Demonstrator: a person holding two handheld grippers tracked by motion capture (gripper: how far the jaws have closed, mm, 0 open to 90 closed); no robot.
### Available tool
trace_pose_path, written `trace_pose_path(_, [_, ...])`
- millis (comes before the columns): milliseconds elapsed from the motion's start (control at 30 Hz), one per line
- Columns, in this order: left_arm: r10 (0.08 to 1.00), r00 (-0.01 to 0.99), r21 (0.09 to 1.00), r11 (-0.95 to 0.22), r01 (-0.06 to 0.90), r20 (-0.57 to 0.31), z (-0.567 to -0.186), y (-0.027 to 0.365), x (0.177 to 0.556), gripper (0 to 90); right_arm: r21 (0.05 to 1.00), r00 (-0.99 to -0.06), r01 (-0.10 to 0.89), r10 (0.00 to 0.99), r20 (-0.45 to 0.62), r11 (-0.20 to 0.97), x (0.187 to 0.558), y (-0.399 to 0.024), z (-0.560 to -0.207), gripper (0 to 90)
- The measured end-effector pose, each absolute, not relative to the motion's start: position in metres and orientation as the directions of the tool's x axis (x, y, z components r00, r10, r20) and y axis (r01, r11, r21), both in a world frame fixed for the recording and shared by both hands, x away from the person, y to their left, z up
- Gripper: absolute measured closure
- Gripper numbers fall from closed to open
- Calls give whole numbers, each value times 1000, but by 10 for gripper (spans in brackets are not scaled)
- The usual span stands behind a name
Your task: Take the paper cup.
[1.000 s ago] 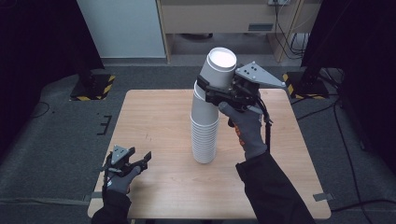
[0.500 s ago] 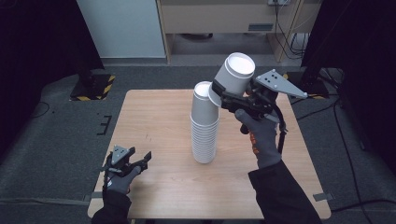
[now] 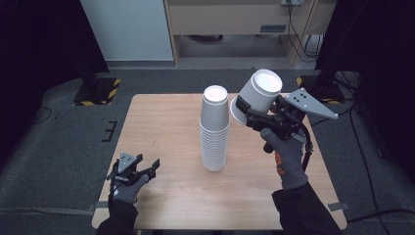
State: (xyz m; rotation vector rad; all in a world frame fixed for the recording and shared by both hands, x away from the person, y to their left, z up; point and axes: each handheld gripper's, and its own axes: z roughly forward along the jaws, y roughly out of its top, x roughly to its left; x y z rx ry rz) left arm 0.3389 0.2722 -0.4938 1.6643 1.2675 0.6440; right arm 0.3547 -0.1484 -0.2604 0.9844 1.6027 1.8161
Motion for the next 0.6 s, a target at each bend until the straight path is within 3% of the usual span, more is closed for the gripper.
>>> trace_pose_path(600, [929,352,897,-57,439,-113,-492,265,338,232,967,-559,156,789,255,-202,343,-181,-311,155])
